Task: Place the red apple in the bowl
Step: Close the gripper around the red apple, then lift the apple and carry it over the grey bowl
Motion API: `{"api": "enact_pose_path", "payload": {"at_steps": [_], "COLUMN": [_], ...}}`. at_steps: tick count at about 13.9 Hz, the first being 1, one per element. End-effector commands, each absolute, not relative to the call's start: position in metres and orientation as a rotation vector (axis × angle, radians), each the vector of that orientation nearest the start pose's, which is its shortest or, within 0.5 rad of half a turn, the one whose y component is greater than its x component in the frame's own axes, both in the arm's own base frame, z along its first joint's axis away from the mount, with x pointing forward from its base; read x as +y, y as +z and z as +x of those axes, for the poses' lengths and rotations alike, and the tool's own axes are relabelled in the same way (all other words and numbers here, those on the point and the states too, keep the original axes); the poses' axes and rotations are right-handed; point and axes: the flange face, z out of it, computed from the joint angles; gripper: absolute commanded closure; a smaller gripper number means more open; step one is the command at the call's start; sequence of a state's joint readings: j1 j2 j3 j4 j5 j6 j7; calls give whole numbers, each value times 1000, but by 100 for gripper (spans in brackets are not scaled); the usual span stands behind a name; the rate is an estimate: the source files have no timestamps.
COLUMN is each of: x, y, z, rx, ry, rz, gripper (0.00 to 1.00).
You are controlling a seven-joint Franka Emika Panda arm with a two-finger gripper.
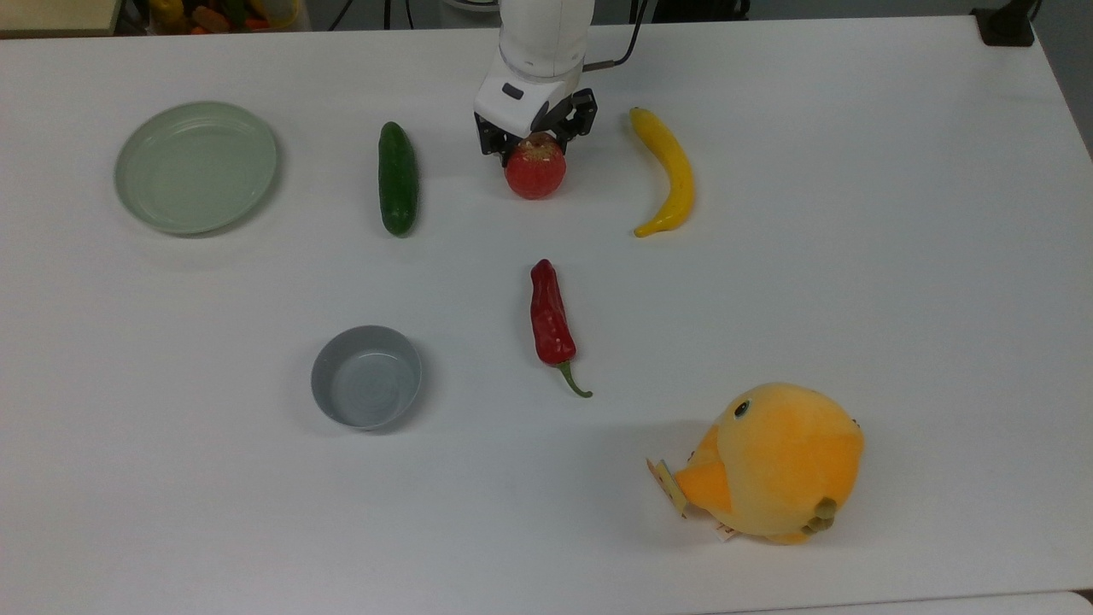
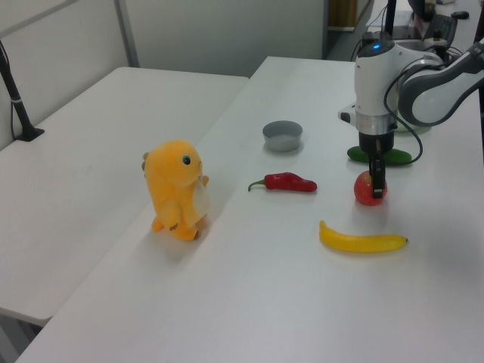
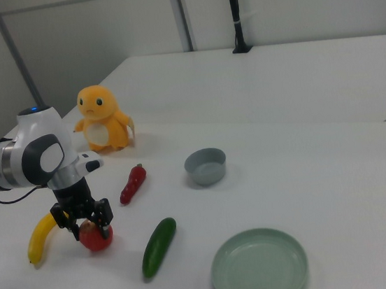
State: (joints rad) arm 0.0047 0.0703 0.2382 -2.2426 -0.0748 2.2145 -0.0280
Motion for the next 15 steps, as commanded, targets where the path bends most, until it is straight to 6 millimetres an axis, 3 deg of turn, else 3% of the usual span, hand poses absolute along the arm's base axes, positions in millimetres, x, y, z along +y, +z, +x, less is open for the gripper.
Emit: {"api": "enact_pose_path", "payload": {"at_steps": [1, 6, 10, 12, 15], "x": [123, 122, 105, 77, 45], "y": [335, 381, 427, 459, 475], "z": [511, 539, 604, 647, 681], "rx": [-481, -457, -368, -272, -211], "ry": [121, 103, 28, -54, -158], "rz": [-3168, -3170, -3149, -3131, -3097], "gripper": [60, 60, 60, 60, 60]}}
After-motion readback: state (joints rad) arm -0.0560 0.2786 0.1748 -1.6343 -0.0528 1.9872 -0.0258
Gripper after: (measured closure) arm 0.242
